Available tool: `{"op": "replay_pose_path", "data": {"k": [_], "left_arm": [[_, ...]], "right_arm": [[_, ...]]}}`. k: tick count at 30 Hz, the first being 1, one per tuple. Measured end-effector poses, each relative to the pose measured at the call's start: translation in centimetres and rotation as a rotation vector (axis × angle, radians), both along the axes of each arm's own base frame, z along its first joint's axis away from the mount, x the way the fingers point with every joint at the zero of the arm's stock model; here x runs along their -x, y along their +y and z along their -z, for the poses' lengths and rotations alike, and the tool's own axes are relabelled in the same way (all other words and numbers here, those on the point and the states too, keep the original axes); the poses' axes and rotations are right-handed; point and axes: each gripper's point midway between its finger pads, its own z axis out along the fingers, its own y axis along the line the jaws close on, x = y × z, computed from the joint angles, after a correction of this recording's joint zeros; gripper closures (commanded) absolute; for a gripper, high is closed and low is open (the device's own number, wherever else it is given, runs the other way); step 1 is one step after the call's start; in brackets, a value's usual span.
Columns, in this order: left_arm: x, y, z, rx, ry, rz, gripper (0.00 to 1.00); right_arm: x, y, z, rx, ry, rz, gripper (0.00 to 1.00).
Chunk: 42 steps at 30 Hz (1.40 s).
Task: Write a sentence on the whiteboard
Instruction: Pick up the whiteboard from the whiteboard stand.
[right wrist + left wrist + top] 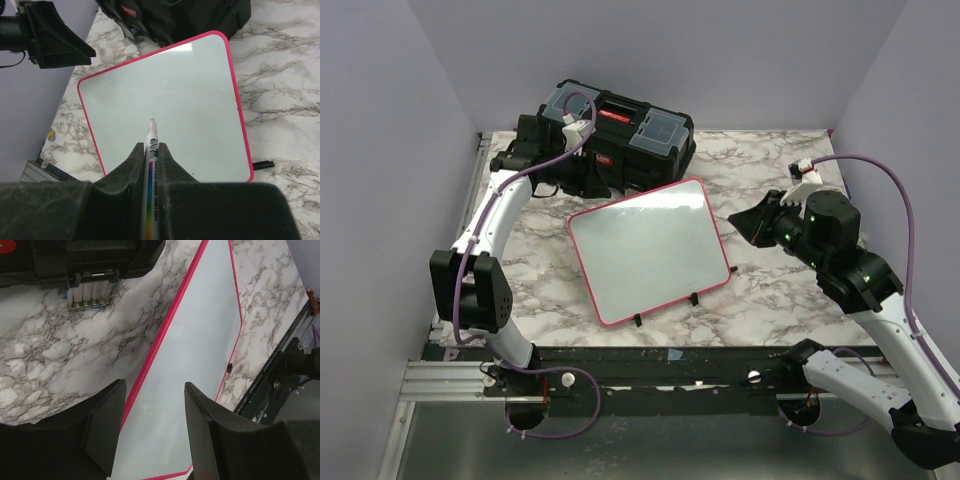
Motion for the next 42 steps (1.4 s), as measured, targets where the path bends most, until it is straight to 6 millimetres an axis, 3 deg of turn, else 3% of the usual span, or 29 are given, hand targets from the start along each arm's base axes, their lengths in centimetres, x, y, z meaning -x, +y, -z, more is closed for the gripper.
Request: {"op": "replay_pose_path", "data": {"k": [7, 11, 17, 32, 42], "left_arm": [[0.0, -0.4, 3.1, 0.024, 0.125, 0.029, 0.49], [0.4, -0.6, 3.3, 0.038, 0.145, 0.042, 0.54], [0.8, -1.0, 3.1, 0.070, 0.161, 0.070, 0.53], [0.8, -1.2, 6.1, 0.071, 0.263, 0.085, 0.52], [1.1, -1.3, 6.6, 0.065, 0.280, 0.094, 0.75]], "right_arm": [[0.2, 0.0, -0.2, -0.004, -0.004, -0.006, 0.99], [0.3, 0.0, -0.3, -0.008, -0.008, -0.009, 0.99], [0.5, 0.0, -0.4, -0.013, -0.012, -0.015, 0.99], [0.9, -0.2, -0.9, -0.021, -0.026, -0.017, 0.99], [1.2, -0.3, -1.1, -0.023, -0.031, -0.018, 0.99]]}}
